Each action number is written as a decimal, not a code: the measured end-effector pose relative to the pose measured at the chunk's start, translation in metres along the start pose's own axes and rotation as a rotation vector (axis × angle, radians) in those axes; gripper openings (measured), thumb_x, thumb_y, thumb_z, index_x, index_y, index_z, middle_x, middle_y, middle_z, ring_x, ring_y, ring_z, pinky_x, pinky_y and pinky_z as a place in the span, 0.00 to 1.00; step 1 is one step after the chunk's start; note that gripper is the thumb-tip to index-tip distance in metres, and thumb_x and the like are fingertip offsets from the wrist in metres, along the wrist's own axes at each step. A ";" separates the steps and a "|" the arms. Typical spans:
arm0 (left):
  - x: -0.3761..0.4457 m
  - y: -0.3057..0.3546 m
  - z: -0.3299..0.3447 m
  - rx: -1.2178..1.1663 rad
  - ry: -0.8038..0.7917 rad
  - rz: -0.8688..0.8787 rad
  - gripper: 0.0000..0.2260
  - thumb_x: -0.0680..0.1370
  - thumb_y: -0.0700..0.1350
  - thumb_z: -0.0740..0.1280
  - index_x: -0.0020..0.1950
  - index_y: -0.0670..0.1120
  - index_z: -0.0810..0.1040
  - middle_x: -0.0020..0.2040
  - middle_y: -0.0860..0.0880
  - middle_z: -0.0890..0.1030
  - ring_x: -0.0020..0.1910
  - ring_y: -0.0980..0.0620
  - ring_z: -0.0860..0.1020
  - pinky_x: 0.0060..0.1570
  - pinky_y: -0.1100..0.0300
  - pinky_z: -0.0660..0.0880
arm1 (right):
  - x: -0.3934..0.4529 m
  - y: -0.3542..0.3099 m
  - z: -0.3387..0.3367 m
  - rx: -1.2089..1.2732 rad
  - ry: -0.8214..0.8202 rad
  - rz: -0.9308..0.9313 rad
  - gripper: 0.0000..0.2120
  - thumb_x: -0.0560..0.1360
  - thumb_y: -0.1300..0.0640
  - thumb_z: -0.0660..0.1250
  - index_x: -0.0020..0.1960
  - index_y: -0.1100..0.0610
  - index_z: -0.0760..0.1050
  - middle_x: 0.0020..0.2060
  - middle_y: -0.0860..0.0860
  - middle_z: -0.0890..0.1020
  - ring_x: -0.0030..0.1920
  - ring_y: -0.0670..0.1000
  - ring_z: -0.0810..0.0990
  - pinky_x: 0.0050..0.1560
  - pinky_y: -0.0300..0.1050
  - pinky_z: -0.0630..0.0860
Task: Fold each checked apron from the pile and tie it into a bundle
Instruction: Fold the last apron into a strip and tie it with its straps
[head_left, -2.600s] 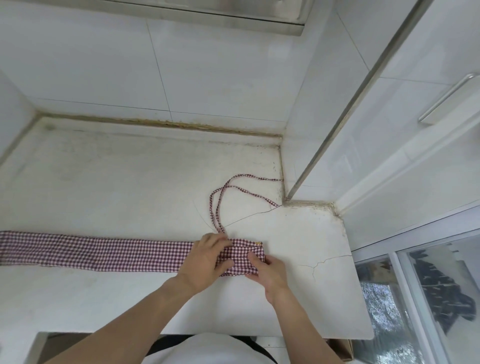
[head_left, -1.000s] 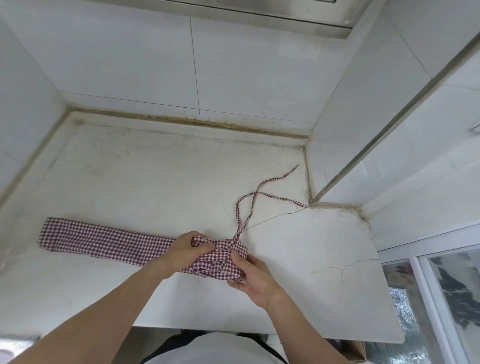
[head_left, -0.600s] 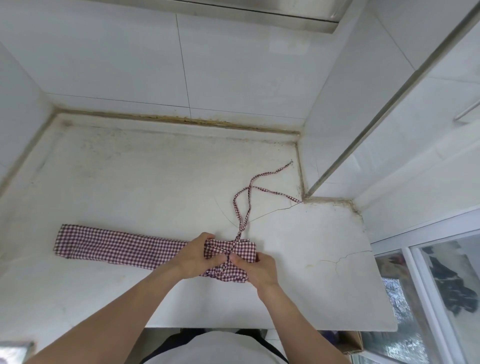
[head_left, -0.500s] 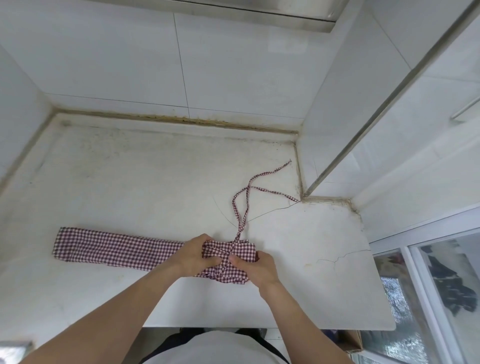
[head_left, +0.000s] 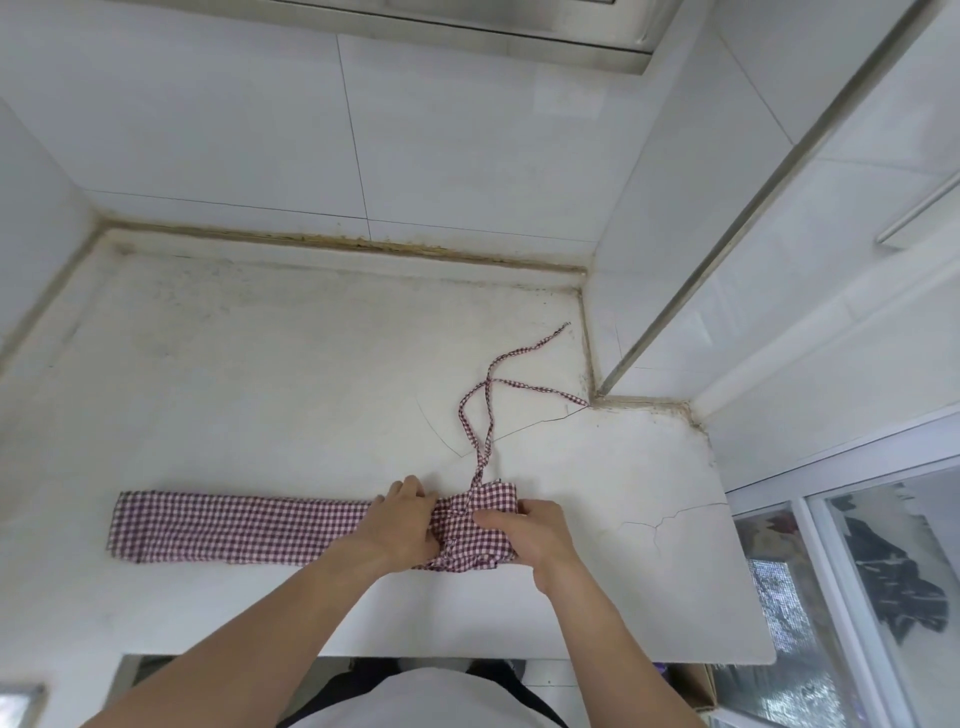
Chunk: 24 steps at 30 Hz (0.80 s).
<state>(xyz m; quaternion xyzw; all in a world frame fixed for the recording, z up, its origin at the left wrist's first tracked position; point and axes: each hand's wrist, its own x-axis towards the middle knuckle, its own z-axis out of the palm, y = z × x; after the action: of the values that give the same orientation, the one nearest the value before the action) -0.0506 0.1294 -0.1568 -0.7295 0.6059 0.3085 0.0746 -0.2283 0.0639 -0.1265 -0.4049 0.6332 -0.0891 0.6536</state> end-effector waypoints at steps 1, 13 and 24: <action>0.001 0.006 0.000 -0.019 0.063 0.003 0.25 0.76 0.51 0.68 0.71 0.47 0.70 0.65 0.45 0.67 0.65 0.46 0.67 0.64 0.53 0.68 | -0.004 -0.003 -0.003 -0.008 0.032 -0.035 0.12 0.64 0.61 0.81 0.45 0.60 0.83 0.38 0.52 0.87 0.41 0.52 0.87 0.42 0.48 0.84; -0.007 0.033 -0.006 -1.899 -0.191 -0.204 0.21 0.86 0.49 0.51 0.61 0.38 0.79 0.59 0.37 0.82 0.59 0.39 0.81 0.60 0.47 0.76 | -0.032 -0.023 0.006 -0.046 0.012 -0.281 0.11 0.74 0.43 0.72 0.48 0.49 0.83 0.43 0.43 0.86 0.47 0.45 0.85 0.50 0.43 0.82; -0.013 -0.009 -0.009 -0.932 0.257 -0.306 0.17 0.76 0.58 0.71 0.54 0.46 0.76 0.49 0.53 0.80 0.50 0.51 0.79 0.47 0.62 0.77 | -0.003 0.010 0.023 -0.105 0.103 -0.212 0.21 0.68 0.54 0.79 0.57 0.55 0.74 0.48 0.45 0.81 0.50 0.47 0.82 0.50 0.40 0.80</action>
<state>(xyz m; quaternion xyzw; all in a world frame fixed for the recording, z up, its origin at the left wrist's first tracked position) -0.0403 0.1385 -0.1450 -0.7978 0.2941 0.4395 -0.2896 -0.2121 0.0823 -0.1338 -0.4983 0.6233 -0.1453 0.5849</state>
